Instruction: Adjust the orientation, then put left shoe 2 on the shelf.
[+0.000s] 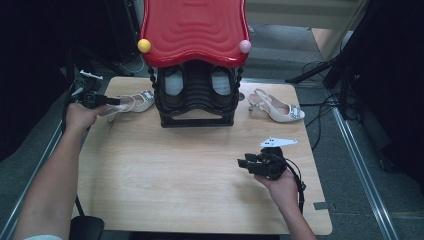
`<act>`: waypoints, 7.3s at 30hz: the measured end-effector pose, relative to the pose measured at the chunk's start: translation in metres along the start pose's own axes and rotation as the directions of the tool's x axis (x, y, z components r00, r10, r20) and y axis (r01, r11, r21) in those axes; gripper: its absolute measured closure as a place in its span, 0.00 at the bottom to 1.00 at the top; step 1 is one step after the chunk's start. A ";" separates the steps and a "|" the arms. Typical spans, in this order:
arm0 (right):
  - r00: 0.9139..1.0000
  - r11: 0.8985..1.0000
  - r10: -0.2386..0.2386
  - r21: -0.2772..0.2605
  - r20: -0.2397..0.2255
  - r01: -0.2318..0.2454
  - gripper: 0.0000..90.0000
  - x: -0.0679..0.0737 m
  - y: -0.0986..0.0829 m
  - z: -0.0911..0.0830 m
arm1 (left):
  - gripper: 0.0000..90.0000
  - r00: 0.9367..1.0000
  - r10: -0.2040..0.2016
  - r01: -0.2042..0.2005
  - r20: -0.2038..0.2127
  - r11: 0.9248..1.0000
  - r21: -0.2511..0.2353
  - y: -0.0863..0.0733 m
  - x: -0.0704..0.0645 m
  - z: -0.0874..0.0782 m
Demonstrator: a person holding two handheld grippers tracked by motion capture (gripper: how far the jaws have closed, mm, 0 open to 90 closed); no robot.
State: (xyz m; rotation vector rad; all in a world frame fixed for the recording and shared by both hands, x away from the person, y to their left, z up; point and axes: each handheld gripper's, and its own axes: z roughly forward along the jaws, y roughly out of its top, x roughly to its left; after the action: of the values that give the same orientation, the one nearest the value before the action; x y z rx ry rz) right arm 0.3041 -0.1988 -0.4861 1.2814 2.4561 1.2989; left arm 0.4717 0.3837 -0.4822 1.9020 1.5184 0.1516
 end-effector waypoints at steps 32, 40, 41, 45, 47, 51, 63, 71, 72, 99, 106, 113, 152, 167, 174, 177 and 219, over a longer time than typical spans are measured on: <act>0.999 0.999 -0.009 -0.053 0.039 0.011 0.68 0.000 0.005 -0.003 | 1.00 0.980 -0.175 0.174 0.095 0.985 0.023 -0.009 -0.032 0.016; 0.999 0.999 -0.012 -0.050 0.036 0.014 0.68 0.000 0.006 -0.003 | 1.00 0.973 -0.204 0.200 0.109 0.979 0.043 -0.006 -0.045 0.026; 0.999 0.999 -0.001 -0.040 0.037 0.002 0.68 -0.001 0.005 -0.002 | 1.00 0.974 -0.201 0.198 0.103 0.979 0.043 -0.005 -0.049 0.028; 1.000 0.999 -0.003 -0.046 0.030 0.005 0.68 0.000 0.006 -0.003 | 1.00 0.974 -0.205 0.203 0.100 0.979 0.034 -0.002 -0.060 0.031; 1.000 0.999 -0.004 -0.049 0.030 0.006 0.69 -0.001 0.006 -0.004 | 1.00 0.976 -0.199 0.197 0.088 0.980 0.031 -0.002 -0.063 0.032; 1.000 0.999 -0.004 -0.043 0.031 0.006 0.69 -0.001 0.005 -0.004 | 1.00 0.977 -0.202 0.203 0.072 0.979 -0.001 -0.005 -0.060 0.027; 0.999 0.998 -0.022 -0.054 0.036 0.024 0.68 0.001 0.006 -0.005 | 0.90 0.980 -0.198 0.198 0.018 0.980 0.006 0.000 -0.055 0.012; 0.999 0.998 -0.029 -0.058 0.039 0.031 0.68 0.001 0.007 -0.007 | 0.72 0.979 -0.197 0.199 0.045 0.979 -0.049 0.006 -0.057 -0.012; 0.999 0.998 -0.029 -0.060 0.039 0.031 0.68 0.001 0.007 -0.006 | 0.72 0.980 -0.192 0.195 0.048 0.980 -0.046 0.006 -0.057 -0.014; 0.998 0.999 -0.018 -0.030 -0.067 0.016 0.59 0.008 0.009 0.006 | 0.61 0.987 -0.157 0.159 0.034 0.982 -0.099 0.002 -0.038 -0.051; 0.997 0.999 -0.024 -0.025 -0.068 0.023 0.59 0.010 0.008 0.007 | 0.59 0.985 -0.171 0.171 0.013 0.980 -0.101 -0.002 -0.029 -0.043; 0.998 1.000 -0.022 -0.022 -0.054 0.021 0.59 0.008 0.008 0.006 | 0.58 0.981 -0.194 0.193 -0.004 0.978 -0.085 -0.008 -0.023 -0.029; 1.000 1.000 -0.011 -0.011 -0.024 0.010 0.59 0.005 0.001 0.001 | 0.61 0.972 -0.216 0.207 -0.094 0.974 -0.095 -0.019 -0.021 0.027; 1.000 1.000 0.000 -0.018 -0.014 0.000 0.59 0.001 -0.001 -0.003 | 0.88 0.949 -0.240 0.224 -0.202 0.970 -0.097 -0.017 -0.025 0.028; 1.000 1.000 -0.004 -0.013 -0.003 0.004 0.56 -0.002 -0.002 -0.002 | 0.89 0.945 -0.275 0.263 -0.179 0.961 -0.088 -0.018 -0.020 0.024; 1.000 1.000 0.002 -0.012 -0.003 -0.002 0.55 -0.004 -0.002 -0.003 | 0.90 0.940 -0.296 0.284 -0.167 0.954 -0.091 -0.018 -0.017 0.020; 0.999 0.999 -0.042 0.016 -0.031 0.043 0.55 -0.004 0.012 0.013 | 0.90 0.932 -0.361 0.349 -0.016 0.910 -0.226 0.008 -0.044 -0.050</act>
State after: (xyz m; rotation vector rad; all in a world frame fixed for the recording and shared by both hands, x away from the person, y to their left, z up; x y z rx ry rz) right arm 0.3196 -0.1899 -0.4871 1.2153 2.5051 1.3001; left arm 0.4407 0.3655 -0.4261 1.4333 1.7809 0.2008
